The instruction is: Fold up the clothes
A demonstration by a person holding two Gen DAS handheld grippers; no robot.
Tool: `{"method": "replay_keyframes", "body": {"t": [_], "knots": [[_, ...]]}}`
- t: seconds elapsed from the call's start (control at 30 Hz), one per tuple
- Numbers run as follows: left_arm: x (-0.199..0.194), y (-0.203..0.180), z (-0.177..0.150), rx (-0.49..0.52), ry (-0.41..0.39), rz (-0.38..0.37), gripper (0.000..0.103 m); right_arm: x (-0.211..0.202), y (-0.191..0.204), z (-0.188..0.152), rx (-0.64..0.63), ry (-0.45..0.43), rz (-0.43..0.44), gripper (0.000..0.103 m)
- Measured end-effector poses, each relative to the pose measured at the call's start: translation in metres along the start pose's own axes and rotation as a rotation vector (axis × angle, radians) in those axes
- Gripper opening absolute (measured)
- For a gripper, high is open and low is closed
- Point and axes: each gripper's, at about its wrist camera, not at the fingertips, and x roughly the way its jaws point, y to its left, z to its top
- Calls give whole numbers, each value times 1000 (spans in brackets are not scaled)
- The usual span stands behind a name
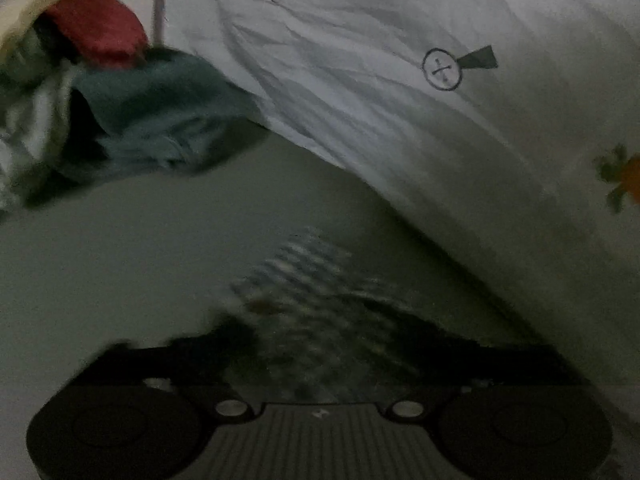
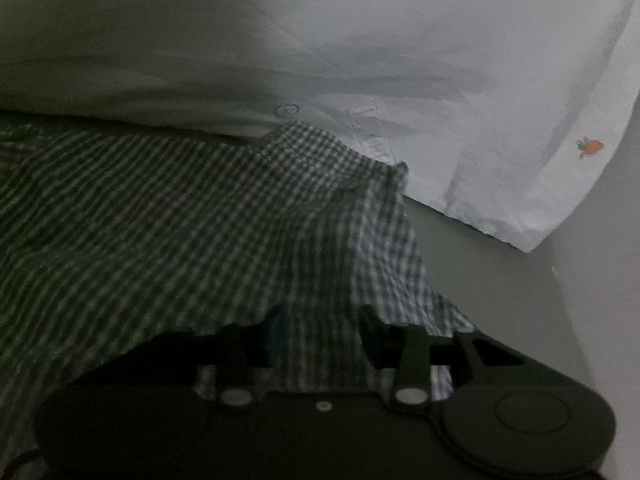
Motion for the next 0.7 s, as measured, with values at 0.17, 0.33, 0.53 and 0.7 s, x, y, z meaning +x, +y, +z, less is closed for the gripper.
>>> {"method": "replay_keyframes", "body": {"t": [0.17, 0.33, 0.53, 0.7], "knots": [[-26, 48, 30, -167, 12, -59, 10, -26, -19, -2, 91, 17, -13, 36], [-43, 114, 77, -149, -133, 83, 0, -55, -30, -7, 79, 17, -45, 34], [-60, 194, 107, -156, -113, 59, 1, -88, -43, -22, 78, 33, -28, 35], [-130, 181, 24, 99, 61, -237, 44, -105, -56, -68, 122, 121, -24, 50]]}}
